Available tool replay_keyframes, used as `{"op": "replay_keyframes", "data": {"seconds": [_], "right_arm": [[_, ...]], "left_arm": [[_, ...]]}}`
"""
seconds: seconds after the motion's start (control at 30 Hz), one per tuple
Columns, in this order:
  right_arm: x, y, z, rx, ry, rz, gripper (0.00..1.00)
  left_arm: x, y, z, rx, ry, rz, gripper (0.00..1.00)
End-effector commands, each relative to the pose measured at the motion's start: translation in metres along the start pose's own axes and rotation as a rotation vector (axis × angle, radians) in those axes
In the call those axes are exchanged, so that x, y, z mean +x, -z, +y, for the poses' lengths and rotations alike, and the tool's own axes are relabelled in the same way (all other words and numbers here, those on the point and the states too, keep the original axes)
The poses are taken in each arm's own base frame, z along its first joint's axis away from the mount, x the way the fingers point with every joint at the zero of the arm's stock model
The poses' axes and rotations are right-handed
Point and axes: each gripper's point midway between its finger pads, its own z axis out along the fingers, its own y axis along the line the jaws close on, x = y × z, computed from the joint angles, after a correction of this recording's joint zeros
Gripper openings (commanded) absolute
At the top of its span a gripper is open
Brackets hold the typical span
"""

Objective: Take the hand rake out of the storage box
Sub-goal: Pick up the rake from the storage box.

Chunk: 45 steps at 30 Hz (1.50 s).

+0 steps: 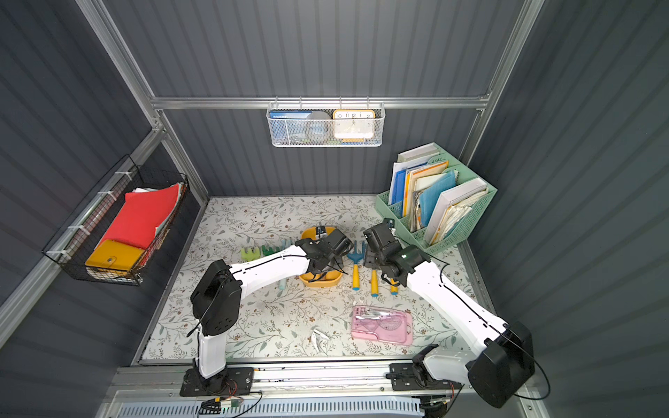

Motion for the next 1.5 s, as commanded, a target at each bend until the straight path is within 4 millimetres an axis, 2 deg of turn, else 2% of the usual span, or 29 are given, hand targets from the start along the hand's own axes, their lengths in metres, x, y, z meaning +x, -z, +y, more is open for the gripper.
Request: {"op": "replay_keyframes", "data": {"seconds": [0.0, 0.2, 0.6, 1.23, 1.47], "right_arm": [[0.008, -0.006, -0.004, 0.018, 0.001, 0.033, 0.66], [0.009, -0.009, -0.001, 0.009, 0.002, 0.041, 0.66], [0.012, -0.015, 0.003, 0.002, 0.006, 0.058, 0.66], [0.012, -0.019, 0.006, 0.002, 0.01, 0.067, 0.66], [0.013, -0.02, 0.007, -0.005, 0.009, 0.07, 0.66]], "left_arm": [[0.011, -0.01, 0.013, -0.058, -0.001, 0.028, 0.53], [0.018, -0.021, 0.019, -0.091, -0.036, 0.07, 0.5], [0.013, -0.039, 0.038, -0.09, -0.059, 0.134, 0.4], [0.026, -0.073, 0.052, -0.077, -0.165, 0.237, 0.3], [0.029, -0.079, 0.052, -0.07, -0.18, 0.253, 0.28]]}}
